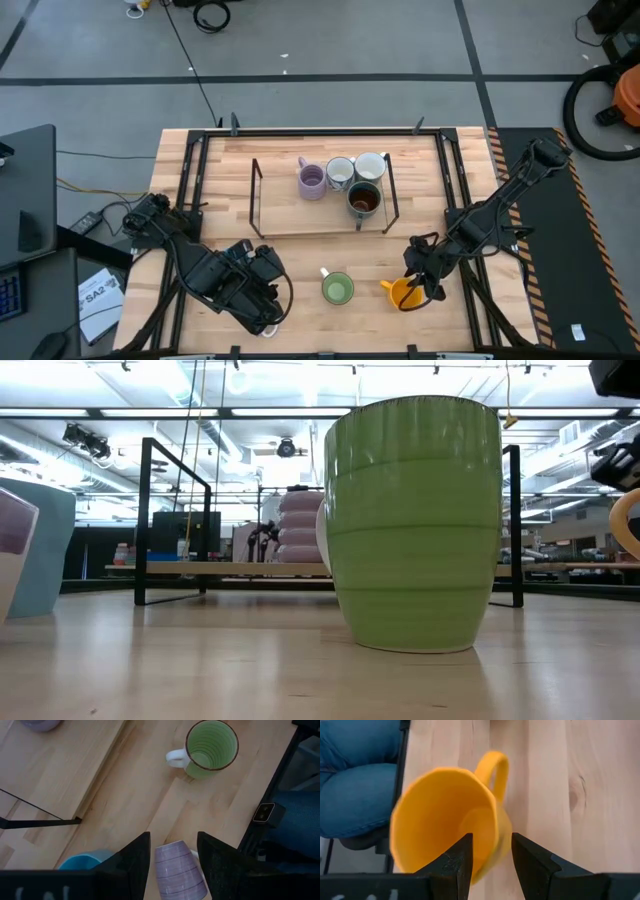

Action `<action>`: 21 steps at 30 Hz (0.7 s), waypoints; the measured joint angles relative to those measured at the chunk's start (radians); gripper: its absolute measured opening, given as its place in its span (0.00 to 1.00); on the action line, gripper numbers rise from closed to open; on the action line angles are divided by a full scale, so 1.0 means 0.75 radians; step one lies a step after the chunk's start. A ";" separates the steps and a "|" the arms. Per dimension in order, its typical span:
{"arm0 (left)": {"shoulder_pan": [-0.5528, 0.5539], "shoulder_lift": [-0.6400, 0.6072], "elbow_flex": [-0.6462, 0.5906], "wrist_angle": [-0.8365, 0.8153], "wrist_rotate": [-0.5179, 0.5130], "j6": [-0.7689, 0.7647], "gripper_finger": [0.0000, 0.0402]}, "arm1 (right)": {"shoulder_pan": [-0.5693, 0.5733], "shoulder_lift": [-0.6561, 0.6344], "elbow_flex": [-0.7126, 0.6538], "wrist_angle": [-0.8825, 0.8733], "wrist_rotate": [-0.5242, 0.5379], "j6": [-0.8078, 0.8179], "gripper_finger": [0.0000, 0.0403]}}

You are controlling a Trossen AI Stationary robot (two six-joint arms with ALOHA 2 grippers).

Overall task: Place coffee mugs
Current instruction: Put the yellow mug on the shelf

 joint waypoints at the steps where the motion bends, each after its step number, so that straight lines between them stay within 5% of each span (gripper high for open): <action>1: 0.000 0.000 0.000 0.000 0.000 0.000 0.42 | 0.000 0.000 -0.008 0.003 0.000 0.000 0.35; 13: 0.000 0.000 0.000 0.000 -0.013 0.000 0.42 | -0.001 -0.001 -0.050 0.059 0.002 0.001 0.34; 21: 0.000 0.000 0.000 0.001 -0.013 0.000 0.42 | -0.001 -0.001 -0.050 0.060 0.001 0.001 0.25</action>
